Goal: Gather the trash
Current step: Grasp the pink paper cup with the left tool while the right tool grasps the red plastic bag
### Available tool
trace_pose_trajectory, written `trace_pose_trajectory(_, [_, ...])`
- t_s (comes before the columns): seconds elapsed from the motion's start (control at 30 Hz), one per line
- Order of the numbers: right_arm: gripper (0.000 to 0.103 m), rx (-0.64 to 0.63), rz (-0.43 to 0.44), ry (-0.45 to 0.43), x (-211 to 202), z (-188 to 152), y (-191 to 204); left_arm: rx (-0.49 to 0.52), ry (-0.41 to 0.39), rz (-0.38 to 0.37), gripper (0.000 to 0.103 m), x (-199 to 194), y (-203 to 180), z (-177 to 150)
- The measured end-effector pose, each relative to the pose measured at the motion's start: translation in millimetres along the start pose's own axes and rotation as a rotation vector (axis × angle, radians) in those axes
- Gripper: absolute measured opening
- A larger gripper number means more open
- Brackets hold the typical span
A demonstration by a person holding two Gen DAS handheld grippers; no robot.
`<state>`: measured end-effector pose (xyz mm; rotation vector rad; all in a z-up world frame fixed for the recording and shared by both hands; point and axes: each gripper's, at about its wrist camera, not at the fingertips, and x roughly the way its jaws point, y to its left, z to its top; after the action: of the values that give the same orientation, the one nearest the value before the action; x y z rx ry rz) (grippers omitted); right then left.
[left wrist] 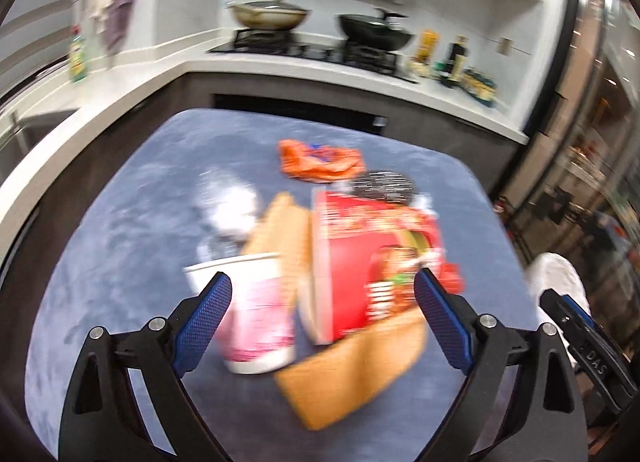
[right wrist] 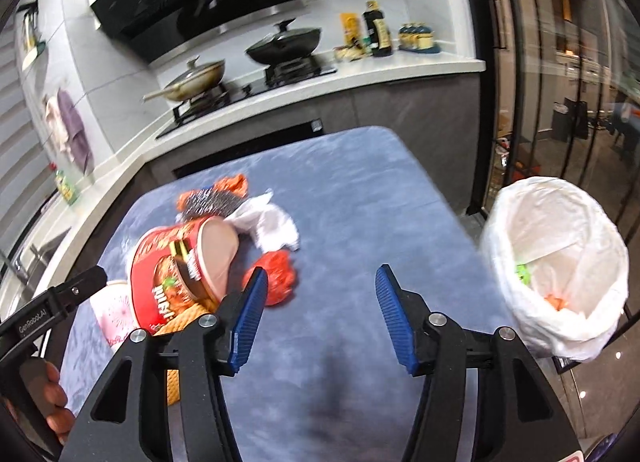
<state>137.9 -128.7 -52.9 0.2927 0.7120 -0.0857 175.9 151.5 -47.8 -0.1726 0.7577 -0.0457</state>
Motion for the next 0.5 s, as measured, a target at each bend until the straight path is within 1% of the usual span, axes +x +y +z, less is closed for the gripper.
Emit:
trace_pose_trajectory(0.1, [0.055,-0.014,0.011,0.022,15.0,-2.6,14.7,-0.051,0.016,0.022,0.088,4.0,25.1,-3.0])
trace_pose_trajectory(0.2, [0.055,-0.019,0.020,0.044,29.3,-4.6,25.4,-0.074,0.030,0.041,0.088,9.5,42.4,-7.7])
trace_pose_trajectory(0.5, [0.055,-0.027,0.021,0.095,70.4,-4.8,47.5,-0.108,0.084,0.044,0.088,32.0,59.4,-15.2])
